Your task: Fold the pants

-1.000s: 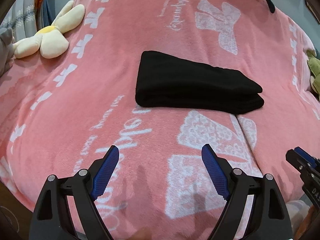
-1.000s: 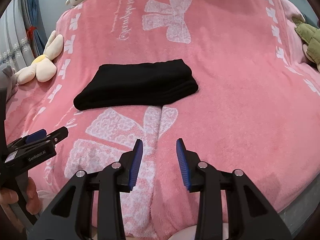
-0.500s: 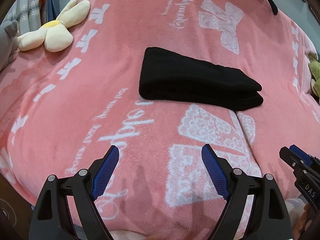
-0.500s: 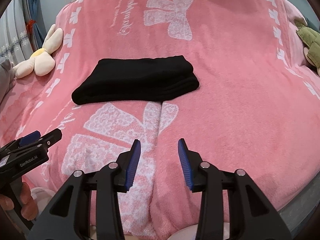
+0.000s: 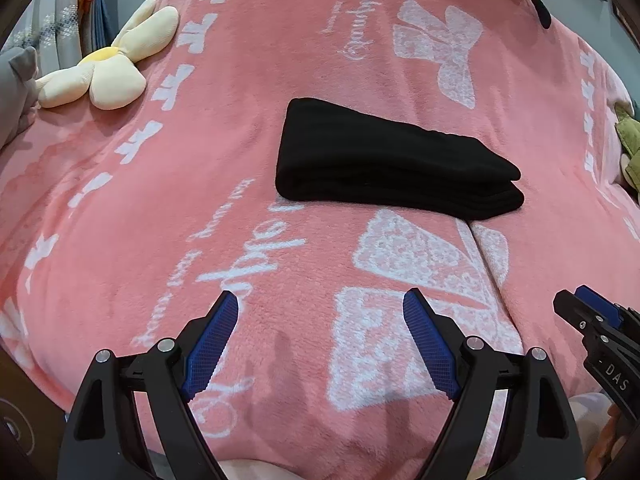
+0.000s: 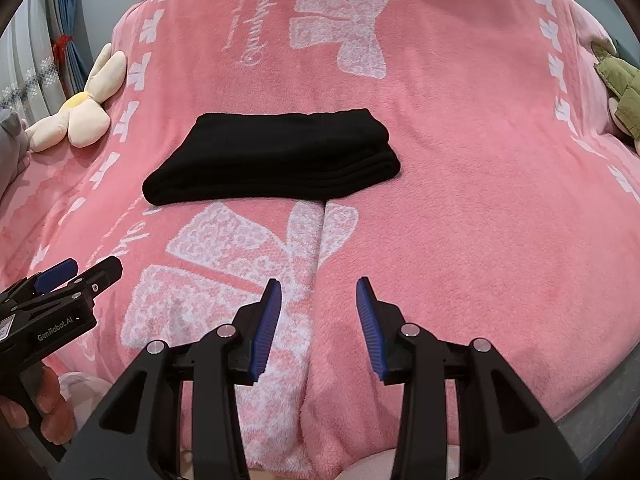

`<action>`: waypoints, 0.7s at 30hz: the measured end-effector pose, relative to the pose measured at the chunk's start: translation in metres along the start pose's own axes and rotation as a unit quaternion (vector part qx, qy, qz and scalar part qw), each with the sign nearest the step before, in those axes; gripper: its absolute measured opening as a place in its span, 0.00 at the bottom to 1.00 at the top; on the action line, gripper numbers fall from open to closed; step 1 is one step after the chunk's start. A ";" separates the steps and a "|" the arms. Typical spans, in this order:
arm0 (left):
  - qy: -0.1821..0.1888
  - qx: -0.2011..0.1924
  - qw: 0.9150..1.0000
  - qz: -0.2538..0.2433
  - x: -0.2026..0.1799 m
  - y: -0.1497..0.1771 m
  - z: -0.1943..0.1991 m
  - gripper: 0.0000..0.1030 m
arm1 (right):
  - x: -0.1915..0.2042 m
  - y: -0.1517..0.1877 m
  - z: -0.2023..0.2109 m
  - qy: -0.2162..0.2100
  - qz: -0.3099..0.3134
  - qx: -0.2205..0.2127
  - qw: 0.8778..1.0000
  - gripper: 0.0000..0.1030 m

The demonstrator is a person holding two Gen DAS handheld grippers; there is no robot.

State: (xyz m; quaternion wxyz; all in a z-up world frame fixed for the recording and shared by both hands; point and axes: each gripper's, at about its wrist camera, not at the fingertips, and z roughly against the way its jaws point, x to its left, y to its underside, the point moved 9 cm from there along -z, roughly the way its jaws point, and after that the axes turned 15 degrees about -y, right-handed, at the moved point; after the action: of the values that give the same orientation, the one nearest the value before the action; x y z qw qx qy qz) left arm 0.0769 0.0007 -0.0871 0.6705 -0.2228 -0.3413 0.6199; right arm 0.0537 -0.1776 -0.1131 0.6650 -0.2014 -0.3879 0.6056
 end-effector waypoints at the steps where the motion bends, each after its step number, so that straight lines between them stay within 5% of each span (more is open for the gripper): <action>1: 0.001 0.001 1.000 0.000 0.000 0.000 0.000 0.80 | 0.001 0.000 0.000 0.001 -0.001 0.000 1.000 0.37; 15: -0.024 -0.023 0.999 0.000 0.000 -0.001 0.006 0.80 | 0.001 0.000 0.000 0.001 -0.001 0.000 1.000 0.38; 21: -0.006 0.000 1.000 0.014 0.001 0.002 0.000 0.70 | -0.003 0.000 0.002 0.002 0.002 -0.003 1.000 0.45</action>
State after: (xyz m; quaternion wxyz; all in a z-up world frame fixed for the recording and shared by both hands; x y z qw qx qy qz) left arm 0.0752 0.0018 -0.0887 0.6595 -0.2243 -0.3422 0.6306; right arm 0.0529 -0.1804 -0.1126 0.6637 -0.2055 -0.3880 0.6056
